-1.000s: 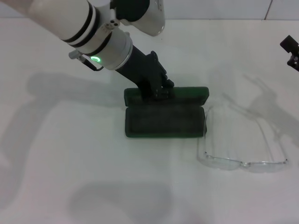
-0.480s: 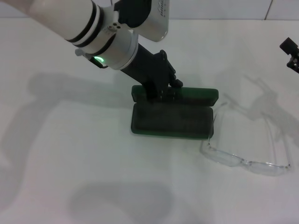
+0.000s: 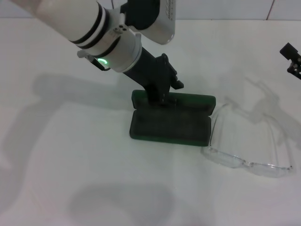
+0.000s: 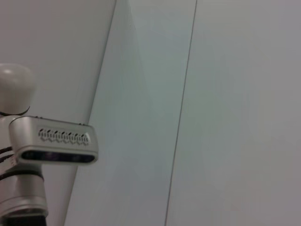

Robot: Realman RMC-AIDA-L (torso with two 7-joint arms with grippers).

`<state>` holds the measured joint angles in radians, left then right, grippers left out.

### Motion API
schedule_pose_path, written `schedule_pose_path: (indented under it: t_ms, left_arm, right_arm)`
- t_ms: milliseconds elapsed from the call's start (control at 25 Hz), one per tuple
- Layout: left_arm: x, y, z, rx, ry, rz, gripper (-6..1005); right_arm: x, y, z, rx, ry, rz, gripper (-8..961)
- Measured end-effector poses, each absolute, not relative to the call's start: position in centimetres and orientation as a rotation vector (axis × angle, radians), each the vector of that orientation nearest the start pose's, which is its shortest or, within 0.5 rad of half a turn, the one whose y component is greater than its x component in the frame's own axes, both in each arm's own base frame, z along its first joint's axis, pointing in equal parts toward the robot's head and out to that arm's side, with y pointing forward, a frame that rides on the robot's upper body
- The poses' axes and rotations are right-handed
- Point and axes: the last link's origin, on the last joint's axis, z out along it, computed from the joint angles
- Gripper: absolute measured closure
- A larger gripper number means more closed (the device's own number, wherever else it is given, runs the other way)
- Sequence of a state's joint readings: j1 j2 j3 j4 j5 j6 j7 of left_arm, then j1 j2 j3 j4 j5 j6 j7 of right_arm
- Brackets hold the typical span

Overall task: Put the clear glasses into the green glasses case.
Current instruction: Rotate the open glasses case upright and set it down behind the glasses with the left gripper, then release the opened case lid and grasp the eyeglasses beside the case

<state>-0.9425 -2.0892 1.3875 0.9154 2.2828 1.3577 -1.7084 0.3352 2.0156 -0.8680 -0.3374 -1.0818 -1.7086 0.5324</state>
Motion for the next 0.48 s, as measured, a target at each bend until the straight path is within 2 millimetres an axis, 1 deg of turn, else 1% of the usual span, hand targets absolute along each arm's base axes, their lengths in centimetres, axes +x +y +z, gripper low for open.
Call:
schedule_pose_path:
  t_ms: [40, 120, 240, 320, 360, 400, 440, 480]
  left_arm:
    - [-9.6, 39.2, -6.4, -3.039, 0.276, 0.258, 788]
    - [-9.6, 39.2, -6.2, -3.034, 0.275, 0.247, 551]
    - [-9.3, 38.9, -6.0, -3.03, 0.269, 0.181, 484]
    - [-9.2, 38.7, -5.3, -3.011, 0.243, 0.092, 440]
    - [-9.2, 38.4, -4.7, -2.994, 0.219, 0.003, 418]
    - [-9.5, 37.9, -3.9, -2.964, 0.188, -0.126, 396]
    - [-10.1, 37.4, -3.4, -2.941, 0.165, -0.22, 374]
    - [-10.6, 36.6, -2.9, -2.91, 0.151, -0.363, 351]
  right_arm:
    - [28.8, 28.8, 5.0, -1.974, -0.005, 1.092, 119]
    - [28.9, 28.8, 5.0, -1.97, -0.002, 1.088, 119]
    - [29.0, 28.9, 5.1, -1.969, -0.005, 1.078, 120]
    - [28.8, 29.3, 5.2, -1.985, -0.006, 1.071, 121]
    - [28.6, 29.6, 5.2, -2.01, -0.004, 1.067, 121]
    - [28.4, 29.9, 5.3, -2.044, -0.001, 1.063, 121]
    - [28.0, 30.3, 5.4, -2.097, 0.003, 1.056, 121]
    - [27.6, 30.6, 5.6, -2.15, 0.0, 1.045, 122]
